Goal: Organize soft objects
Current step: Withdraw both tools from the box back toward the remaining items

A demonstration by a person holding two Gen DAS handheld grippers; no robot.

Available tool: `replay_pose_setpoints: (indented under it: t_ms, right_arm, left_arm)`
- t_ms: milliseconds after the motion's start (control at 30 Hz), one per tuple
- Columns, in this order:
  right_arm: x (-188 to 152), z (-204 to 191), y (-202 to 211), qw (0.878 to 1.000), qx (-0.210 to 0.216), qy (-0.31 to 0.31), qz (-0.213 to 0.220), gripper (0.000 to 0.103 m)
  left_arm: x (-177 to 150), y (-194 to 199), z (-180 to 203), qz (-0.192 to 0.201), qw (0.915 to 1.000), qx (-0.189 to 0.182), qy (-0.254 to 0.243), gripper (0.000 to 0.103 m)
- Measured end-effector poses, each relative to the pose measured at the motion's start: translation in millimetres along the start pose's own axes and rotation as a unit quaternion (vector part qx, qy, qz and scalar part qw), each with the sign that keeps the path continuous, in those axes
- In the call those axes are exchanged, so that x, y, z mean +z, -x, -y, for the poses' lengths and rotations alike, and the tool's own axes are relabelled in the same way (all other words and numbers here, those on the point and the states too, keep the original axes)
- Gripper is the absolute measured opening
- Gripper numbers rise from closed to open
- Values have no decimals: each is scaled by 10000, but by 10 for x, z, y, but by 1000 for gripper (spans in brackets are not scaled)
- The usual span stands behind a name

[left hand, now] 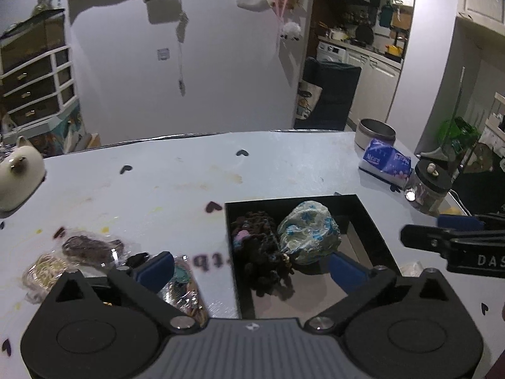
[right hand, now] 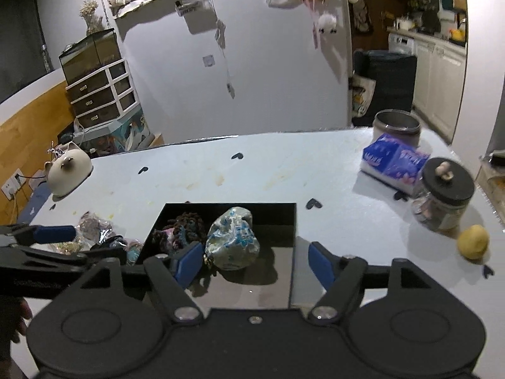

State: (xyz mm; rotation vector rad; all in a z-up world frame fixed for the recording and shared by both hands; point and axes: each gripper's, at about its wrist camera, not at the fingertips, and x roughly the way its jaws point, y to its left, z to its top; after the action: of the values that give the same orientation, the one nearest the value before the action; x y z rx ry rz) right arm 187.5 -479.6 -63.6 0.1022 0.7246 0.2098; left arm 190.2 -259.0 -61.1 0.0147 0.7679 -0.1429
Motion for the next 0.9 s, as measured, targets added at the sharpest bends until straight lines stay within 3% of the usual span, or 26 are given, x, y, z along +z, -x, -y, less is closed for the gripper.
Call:
replay_pose_setpoints:
  t_ms: [100,233,567,900]
  right_arm:
    - [-51,-7,105,9999,-65,66,60,81]
    - [-138,-47,227,9996,-111,194,192,103]
    - [-256,-238,368,9988,-316,219,296,103]
    - [-324,-615,430,9974,-598,-3,393,103]
  left_arm:
    - [-58,97,-40,75,9999,39,81,103]
    - [-123,211,-75,157,9998,66,111,103]
    - [-263,404,-247,336,9993,40,135,103]
    - [-292,531,-663,383,9992,-111,38,103]
